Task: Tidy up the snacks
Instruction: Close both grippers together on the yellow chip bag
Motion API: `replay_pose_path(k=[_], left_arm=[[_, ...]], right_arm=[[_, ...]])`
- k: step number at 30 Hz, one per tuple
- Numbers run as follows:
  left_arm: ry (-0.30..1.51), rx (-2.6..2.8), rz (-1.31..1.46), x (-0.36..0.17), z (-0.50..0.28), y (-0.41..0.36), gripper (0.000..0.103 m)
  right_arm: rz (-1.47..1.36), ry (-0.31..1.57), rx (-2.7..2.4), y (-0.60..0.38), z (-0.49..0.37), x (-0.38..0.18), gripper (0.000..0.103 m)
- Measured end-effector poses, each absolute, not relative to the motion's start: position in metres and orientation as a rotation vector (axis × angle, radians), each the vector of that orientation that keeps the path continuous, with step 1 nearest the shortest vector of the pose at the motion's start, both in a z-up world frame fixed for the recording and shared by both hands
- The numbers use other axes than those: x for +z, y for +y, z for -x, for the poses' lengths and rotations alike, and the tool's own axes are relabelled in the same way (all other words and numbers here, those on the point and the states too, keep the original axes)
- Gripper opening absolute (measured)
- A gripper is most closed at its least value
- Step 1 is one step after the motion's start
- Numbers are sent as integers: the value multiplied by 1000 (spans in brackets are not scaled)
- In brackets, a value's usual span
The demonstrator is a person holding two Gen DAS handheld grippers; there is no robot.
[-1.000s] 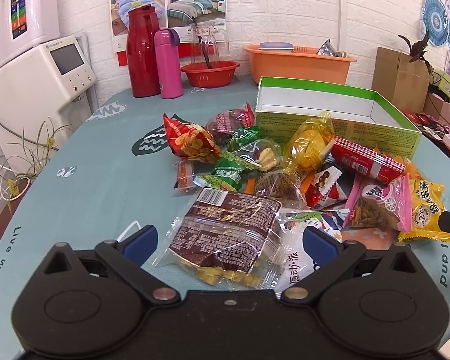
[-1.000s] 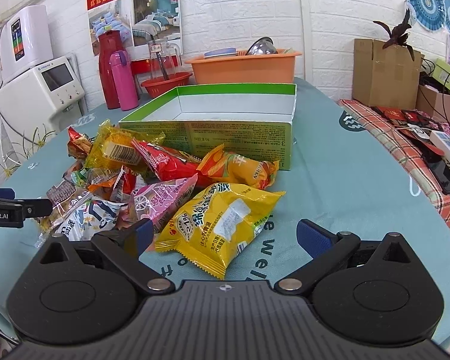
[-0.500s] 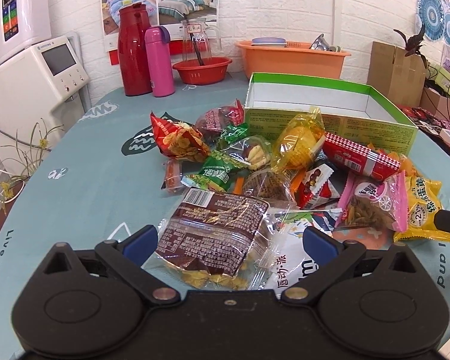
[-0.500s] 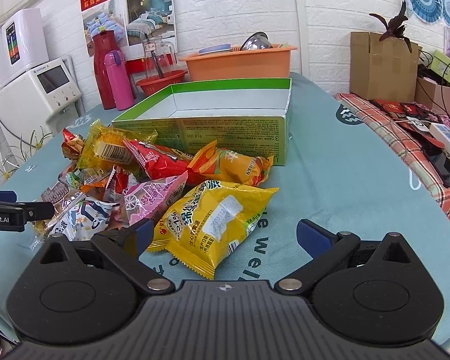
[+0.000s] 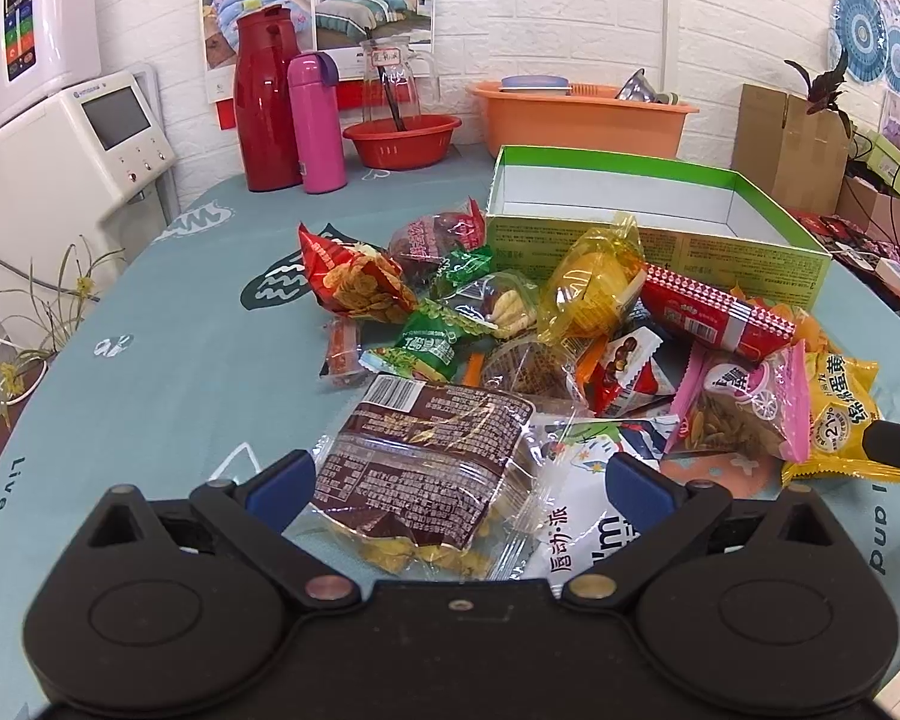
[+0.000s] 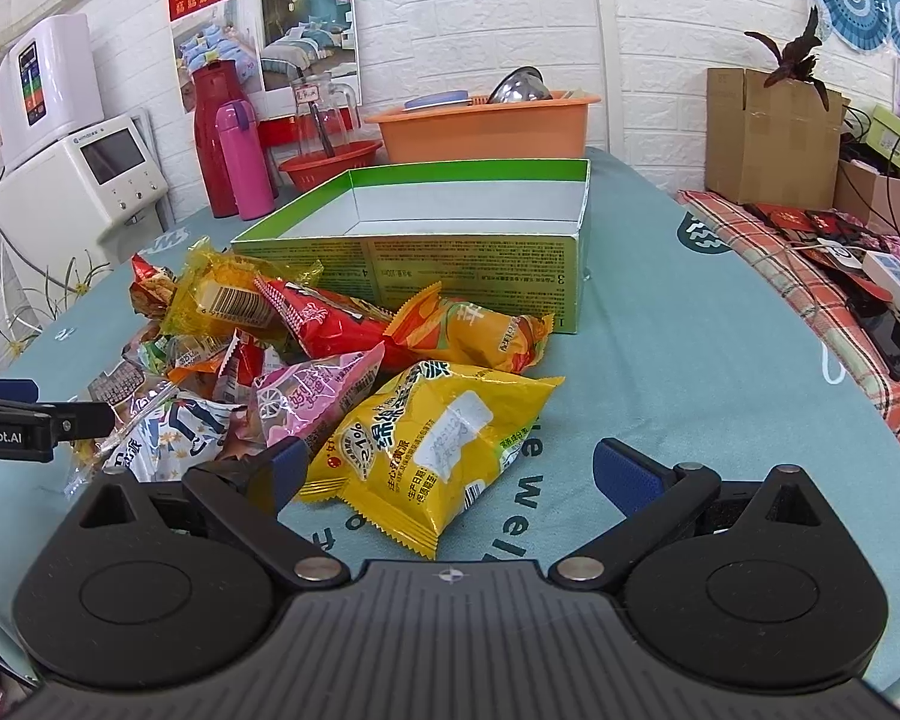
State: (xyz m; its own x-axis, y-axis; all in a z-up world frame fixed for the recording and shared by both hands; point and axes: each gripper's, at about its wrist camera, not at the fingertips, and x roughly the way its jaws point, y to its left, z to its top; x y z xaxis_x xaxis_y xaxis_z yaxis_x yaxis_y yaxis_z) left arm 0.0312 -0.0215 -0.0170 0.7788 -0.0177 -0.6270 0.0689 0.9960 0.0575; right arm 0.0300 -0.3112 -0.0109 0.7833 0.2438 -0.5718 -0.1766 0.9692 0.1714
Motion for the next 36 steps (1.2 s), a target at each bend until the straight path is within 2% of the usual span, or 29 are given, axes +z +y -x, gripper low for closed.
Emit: replay_pose_path(k=[14,21,29,34,36], left_arm=[[665,-71,-80,-15,-30,-26,103],[666,-181,-58,-10,-34,-39,103],[725,-574,83,-6,-48,-88,103],[715,-679,-23,-6,-61,-145,103],[750,-693,-47,-16,-73,-160,93]], right_arm=[[-121,628,232,-314,-30,-11,103],[-154,567,268,-324,-28,-18,103],[-167,498,335,-342,-19,-35,103],[-184,516,373,-346,-21,-41,103],[-179,524,387,-347,-22,-42,103]])
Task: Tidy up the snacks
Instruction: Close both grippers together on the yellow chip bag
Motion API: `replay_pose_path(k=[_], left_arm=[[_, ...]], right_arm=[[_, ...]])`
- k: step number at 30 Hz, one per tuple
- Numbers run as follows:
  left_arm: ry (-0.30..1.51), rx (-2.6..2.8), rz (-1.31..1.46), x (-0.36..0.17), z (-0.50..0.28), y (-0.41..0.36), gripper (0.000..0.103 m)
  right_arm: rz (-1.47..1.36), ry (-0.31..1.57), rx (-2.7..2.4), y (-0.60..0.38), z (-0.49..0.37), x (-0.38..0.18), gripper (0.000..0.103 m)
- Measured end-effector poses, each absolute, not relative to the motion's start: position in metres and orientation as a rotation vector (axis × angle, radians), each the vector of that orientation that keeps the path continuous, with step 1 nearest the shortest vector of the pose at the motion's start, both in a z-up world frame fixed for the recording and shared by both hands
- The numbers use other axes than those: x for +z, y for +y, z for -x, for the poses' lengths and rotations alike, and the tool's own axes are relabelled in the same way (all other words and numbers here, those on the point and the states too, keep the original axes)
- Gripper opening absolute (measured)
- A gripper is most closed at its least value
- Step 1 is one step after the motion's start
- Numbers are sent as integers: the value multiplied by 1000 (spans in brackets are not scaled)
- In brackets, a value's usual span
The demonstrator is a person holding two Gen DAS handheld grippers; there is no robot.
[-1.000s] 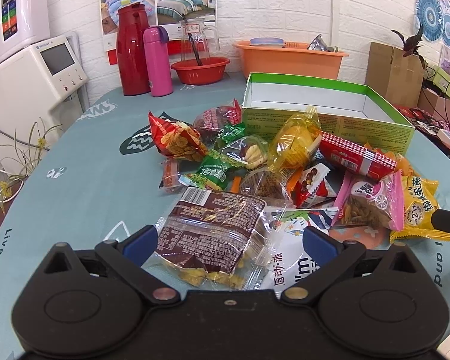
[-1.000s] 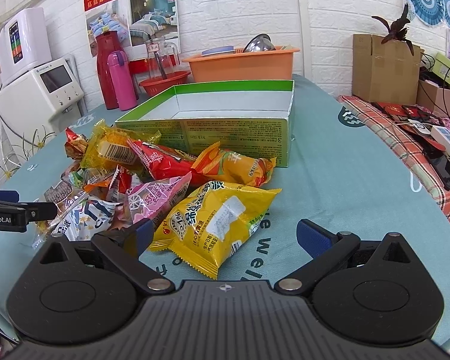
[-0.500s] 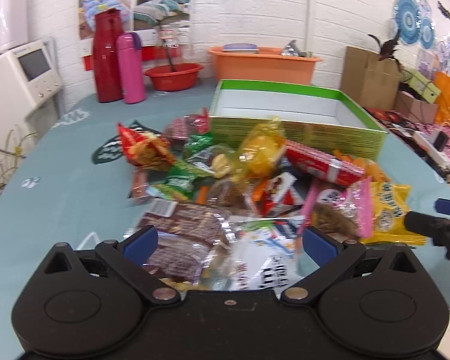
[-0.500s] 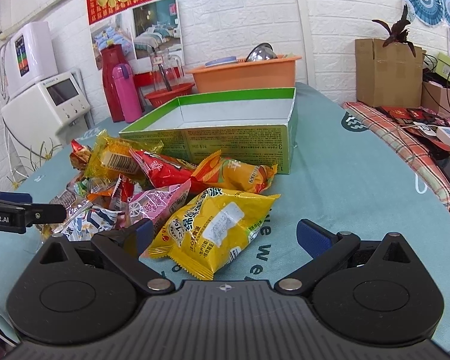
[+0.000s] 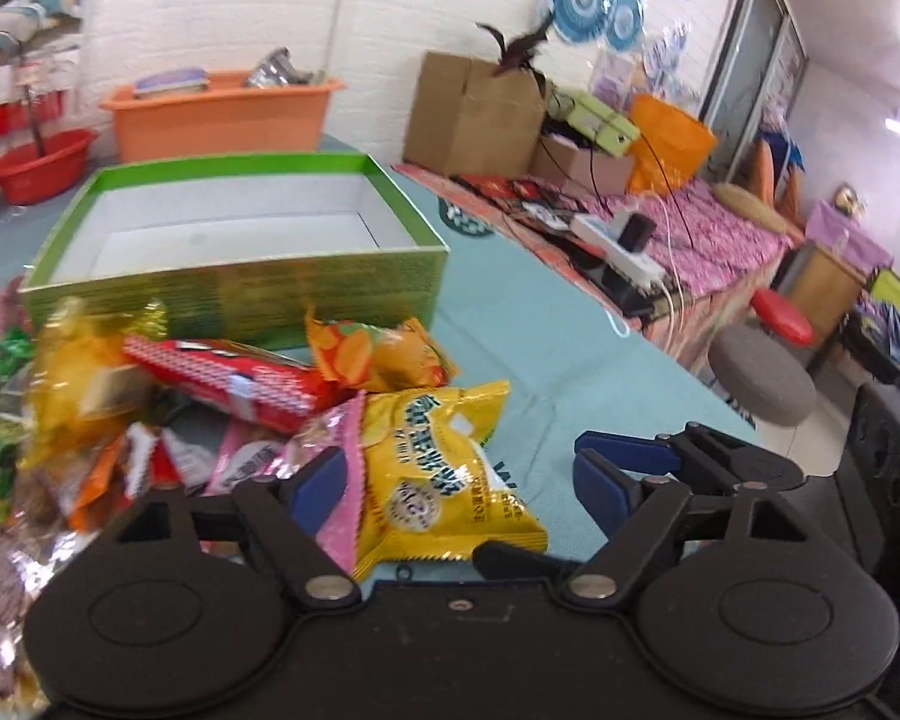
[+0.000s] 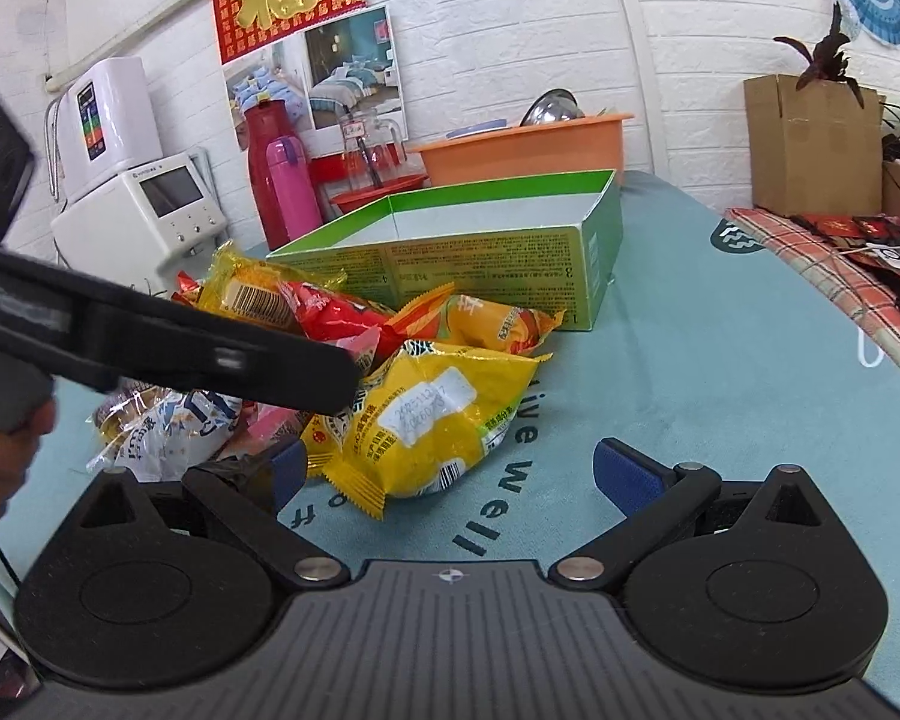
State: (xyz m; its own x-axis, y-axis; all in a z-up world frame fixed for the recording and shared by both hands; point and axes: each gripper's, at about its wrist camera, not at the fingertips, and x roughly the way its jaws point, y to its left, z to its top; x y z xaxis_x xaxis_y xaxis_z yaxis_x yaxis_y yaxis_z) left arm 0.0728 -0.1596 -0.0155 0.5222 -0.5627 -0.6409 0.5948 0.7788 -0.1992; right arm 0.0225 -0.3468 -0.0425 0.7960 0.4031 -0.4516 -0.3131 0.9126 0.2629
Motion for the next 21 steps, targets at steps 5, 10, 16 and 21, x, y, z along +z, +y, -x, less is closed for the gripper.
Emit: replay_pose_path(k=[5,10,16,21], left_arm=[[808,-693,11,-30,-101,-164,57],[861,-777,24,-29,-104,-178,60],[892,-762,23,-39,-108,-183,87],[913,-758,102,-38,-116,-182,96]], right_arm=[[-193,535,414,-354,-24,-46,103],[-224,566,393,-359,-30,-52,103],[-213,571,352,-370,-25,-51,103],[-190,548,308,-379,-28,-45,103]])
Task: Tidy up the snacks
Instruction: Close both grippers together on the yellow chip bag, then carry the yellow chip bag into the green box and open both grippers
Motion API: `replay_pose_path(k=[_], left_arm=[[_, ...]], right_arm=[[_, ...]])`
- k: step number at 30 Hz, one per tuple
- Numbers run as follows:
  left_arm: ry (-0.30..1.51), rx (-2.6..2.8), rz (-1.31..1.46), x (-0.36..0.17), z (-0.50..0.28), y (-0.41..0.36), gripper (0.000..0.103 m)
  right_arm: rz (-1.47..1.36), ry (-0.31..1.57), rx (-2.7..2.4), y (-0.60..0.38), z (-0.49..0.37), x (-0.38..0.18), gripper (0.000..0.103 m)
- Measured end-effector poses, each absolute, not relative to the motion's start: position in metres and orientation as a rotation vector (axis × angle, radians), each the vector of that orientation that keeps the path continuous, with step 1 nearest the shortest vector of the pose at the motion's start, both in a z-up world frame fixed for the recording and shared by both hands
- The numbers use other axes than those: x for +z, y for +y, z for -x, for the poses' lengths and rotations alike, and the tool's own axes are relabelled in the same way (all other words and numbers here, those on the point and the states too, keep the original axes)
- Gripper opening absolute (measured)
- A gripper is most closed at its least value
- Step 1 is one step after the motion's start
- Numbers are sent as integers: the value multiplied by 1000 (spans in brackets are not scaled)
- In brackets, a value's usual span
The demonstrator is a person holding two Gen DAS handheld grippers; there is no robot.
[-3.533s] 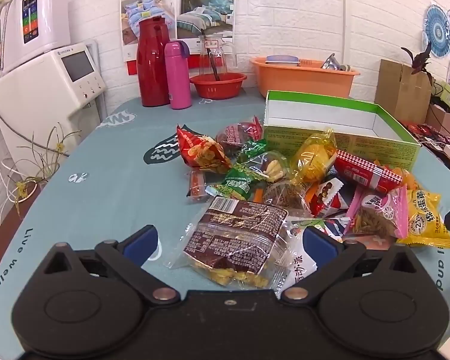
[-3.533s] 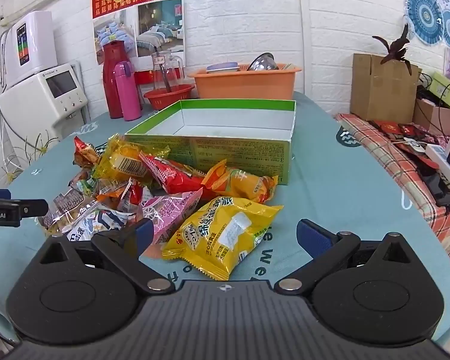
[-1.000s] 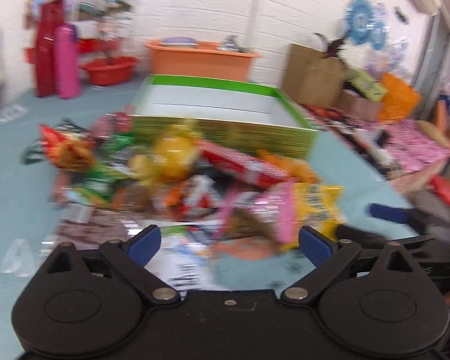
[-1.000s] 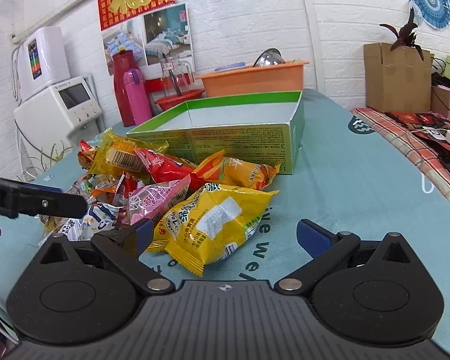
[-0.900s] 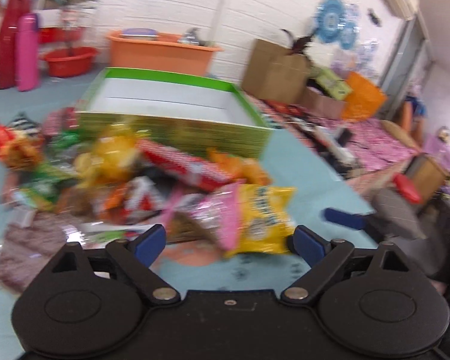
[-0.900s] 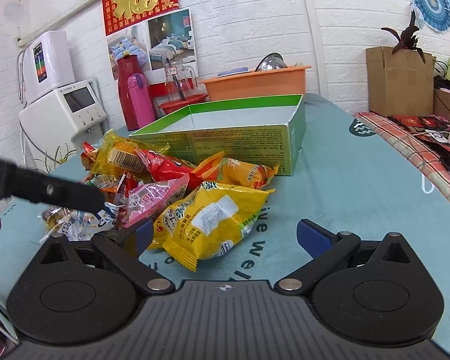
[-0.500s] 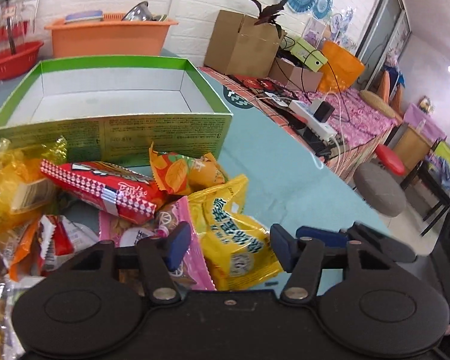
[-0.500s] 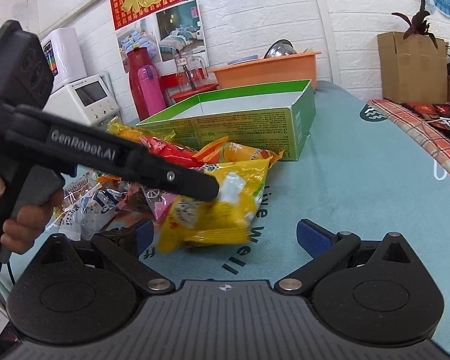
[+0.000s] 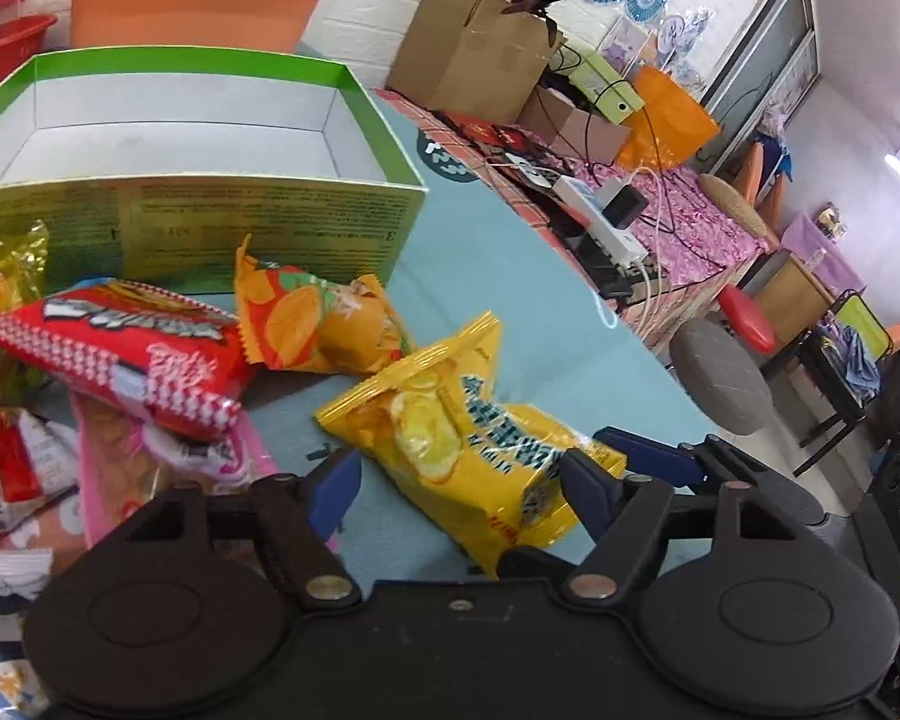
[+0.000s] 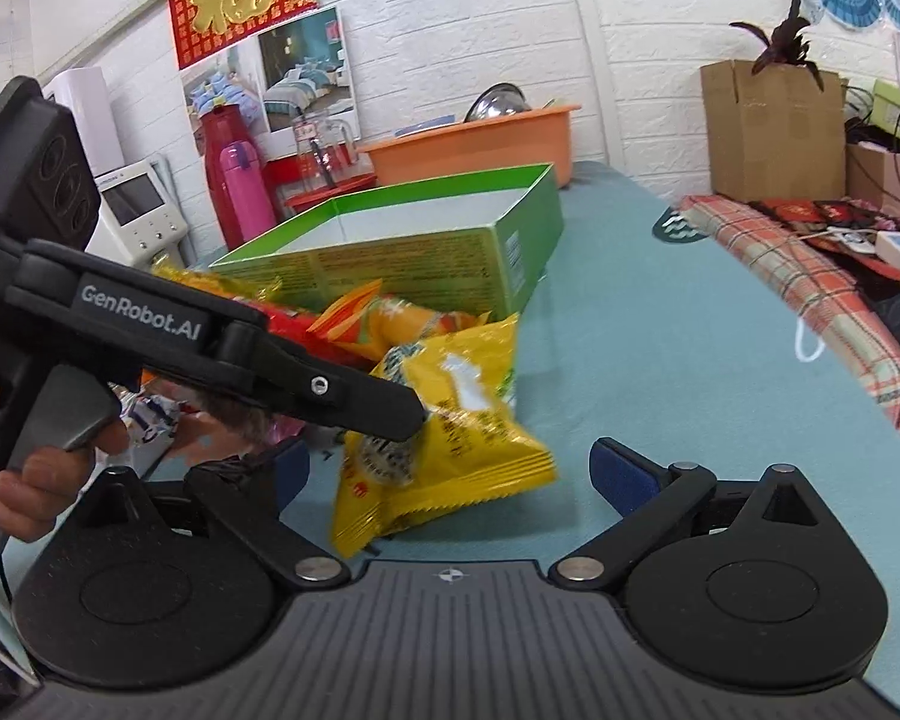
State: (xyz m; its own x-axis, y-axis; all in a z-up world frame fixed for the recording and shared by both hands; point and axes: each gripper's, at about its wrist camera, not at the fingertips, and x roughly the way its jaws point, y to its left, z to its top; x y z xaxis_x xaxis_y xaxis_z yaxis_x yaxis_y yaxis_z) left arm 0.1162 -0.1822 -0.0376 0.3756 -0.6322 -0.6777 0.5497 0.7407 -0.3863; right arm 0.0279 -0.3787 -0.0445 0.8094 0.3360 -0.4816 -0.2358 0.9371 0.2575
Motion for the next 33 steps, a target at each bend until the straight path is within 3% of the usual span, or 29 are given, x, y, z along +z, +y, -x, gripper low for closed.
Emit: replay_pose_path(k=[2,4,7,9,10,13,22,33], left_arm=[[919,-757,88,-41,-117,-190,100],[946,-774,95,-48,-119,-195,97],[931,-783,114,-50,-118,-195,78],[928,-781,148,-49,-118,-191,71],[930,-793,172,-48,-117,-188,62],[895,-799,188,-36,-110,-181,61],[720,-793,207,21,-111,-151,60],[718,-716,262,26,-190,-137,60]], right_arm=[[-182,552,302,-378,-33,-45,103],[-182,574,302,-377,-37,-48,103],[-187,587,315,-373,-38,-52,102],[-176,575,312,-372,-35,-48,91],[-171,568,310,-371,-33,-46,88],[-145,540,320,-367,-28,-34,82],[-62,378,385,-349,-42,12,81],[-49,353,396,-331,-129,14,80]])
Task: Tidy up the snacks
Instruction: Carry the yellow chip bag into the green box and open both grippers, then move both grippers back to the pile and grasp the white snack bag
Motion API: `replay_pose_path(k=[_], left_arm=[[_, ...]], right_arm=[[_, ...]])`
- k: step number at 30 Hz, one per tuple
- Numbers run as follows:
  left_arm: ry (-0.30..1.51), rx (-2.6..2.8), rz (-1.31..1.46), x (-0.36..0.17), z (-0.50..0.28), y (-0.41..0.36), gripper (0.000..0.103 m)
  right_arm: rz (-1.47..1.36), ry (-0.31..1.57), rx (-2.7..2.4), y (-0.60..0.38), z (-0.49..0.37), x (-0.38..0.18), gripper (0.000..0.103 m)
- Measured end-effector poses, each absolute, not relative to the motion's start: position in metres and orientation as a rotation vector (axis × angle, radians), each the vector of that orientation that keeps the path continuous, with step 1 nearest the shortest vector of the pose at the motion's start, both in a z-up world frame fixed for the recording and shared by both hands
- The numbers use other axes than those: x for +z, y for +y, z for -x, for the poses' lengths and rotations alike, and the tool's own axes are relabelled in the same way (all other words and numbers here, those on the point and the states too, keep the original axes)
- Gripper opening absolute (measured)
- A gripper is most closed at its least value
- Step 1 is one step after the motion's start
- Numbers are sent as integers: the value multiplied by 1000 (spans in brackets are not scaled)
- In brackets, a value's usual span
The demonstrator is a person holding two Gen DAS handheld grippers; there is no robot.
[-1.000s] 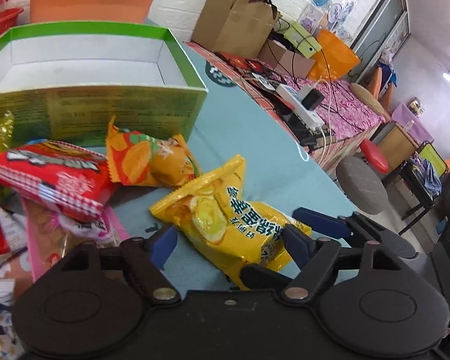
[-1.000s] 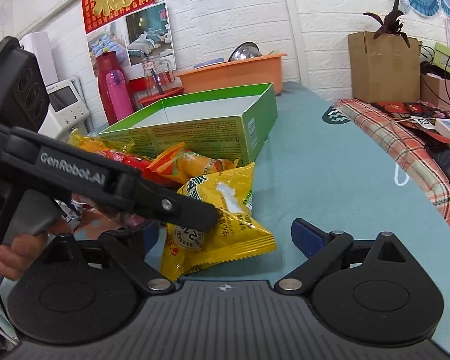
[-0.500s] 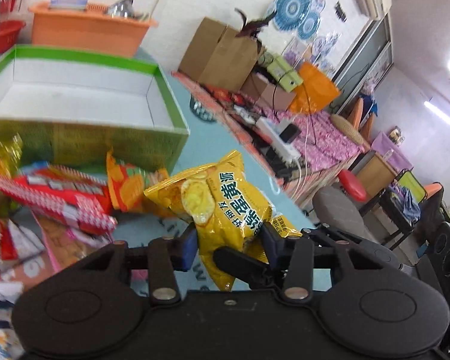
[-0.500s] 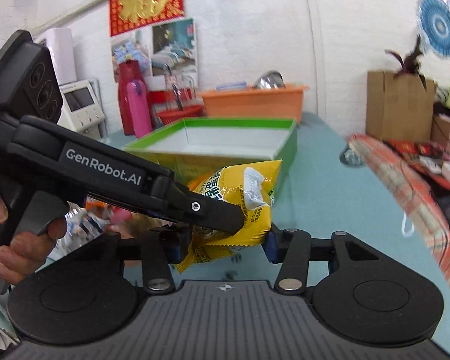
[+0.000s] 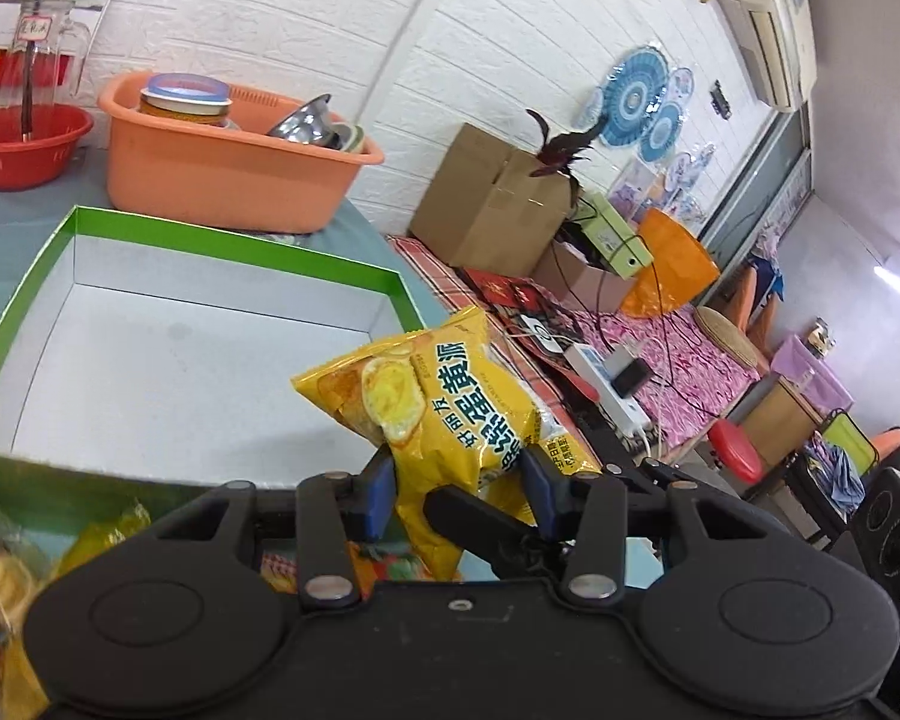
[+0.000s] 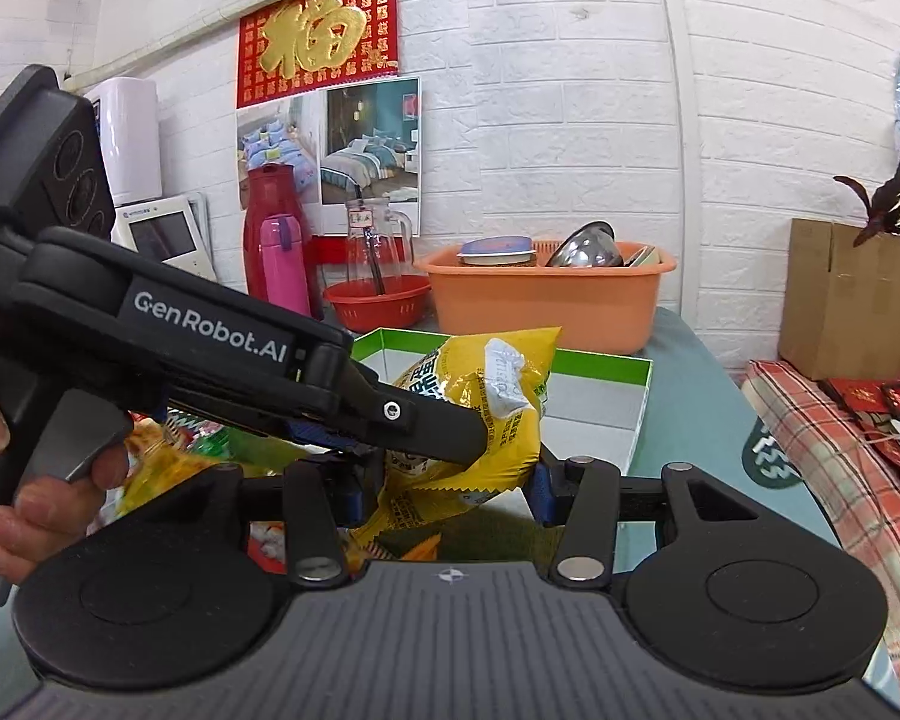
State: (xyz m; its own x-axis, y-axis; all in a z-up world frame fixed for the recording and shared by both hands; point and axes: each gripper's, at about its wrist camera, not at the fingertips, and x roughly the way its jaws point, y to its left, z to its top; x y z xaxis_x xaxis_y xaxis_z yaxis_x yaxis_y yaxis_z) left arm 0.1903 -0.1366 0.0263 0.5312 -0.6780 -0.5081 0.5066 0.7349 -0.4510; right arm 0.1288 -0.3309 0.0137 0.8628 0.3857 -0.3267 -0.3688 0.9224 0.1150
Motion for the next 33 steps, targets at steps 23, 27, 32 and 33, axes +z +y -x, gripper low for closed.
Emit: replay_pose_path(k=[23,27,32,33], left_arm=[[615,-573,195,38,-192,-111,103],[564,-568,185,57,-152,-97,103],[541,-507,166,61,-104,-71,103],[538,-493,165,59,-94,-64,103]], right_arm=[[-49,335,357,-330,-140,16,103],[-63,294,368,-335,-103,33,103],[-124,281,416,-338,-61,36,103],[-139,288,433,-337,-55,34,103]])
